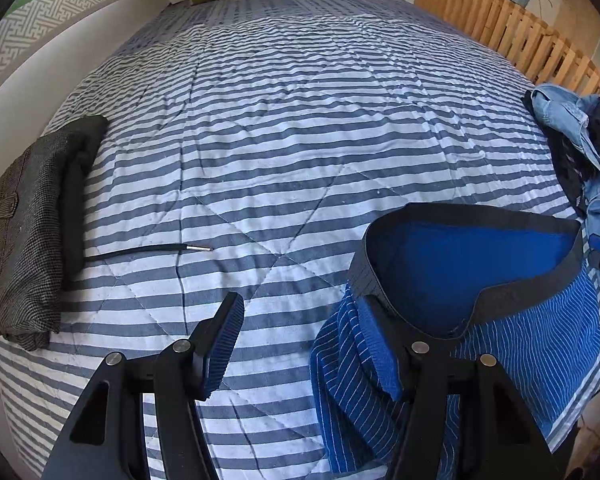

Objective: Fold small clothes

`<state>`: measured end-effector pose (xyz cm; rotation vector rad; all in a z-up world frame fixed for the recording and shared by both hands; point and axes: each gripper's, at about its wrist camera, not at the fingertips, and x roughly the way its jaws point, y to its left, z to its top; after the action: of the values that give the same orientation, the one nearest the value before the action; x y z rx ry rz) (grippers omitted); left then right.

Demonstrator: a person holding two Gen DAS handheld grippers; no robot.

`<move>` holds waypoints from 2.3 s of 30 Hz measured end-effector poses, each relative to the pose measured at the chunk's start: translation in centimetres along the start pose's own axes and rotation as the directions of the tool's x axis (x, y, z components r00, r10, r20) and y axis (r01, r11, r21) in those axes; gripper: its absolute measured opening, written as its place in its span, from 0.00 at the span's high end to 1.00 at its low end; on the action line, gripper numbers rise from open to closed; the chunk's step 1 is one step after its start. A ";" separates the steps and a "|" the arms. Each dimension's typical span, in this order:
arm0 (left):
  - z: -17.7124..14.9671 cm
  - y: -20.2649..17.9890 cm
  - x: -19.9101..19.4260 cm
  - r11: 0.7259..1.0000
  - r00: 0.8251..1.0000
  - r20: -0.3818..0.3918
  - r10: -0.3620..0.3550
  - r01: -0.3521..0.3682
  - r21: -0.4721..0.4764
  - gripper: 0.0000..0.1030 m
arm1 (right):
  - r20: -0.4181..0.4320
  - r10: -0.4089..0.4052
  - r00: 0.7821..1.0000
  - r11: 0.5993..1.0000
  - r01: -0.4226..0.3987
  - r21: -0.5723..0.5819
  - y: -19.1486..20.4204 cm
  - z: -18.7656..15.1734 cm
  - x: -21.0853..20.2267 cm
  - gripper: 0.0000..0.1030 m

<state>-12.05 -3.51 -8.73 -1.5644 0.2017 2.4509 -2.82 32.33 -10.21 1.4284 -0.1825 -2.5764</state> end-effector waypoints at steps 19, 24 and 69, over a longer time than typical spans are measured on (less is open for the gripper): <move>1.2 -0.3 0.1 0.999 0.999 0.012 -0.039 0.039 0.007 0.39 | 0.114 -0.118 0.986 0.958 0.083 0.274 -7.0 0.8 -2.2 0.96; 3.0 -4.2 2.4 0.994 0.996 -0.008 -0.086 0.086 0.073 0.37 | 0.039 -0.078 0.996 0.960 0.064 0.272 -8.4 -0.3 -0.6 0.95; -3.9 2.8 -5.5 0.992 0.998 0.067 0.014 -0.006 -0.129 0.76 | 0.174 0.021 0.984 0.979 -0.055 0.194 -0.5 1.3 -7.3 0.77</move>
<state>-7.14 -7.78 -5.36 -1.5302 0.0408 2.5660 -0.24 34.48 -3.63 1.2460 -0.5005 -2.7125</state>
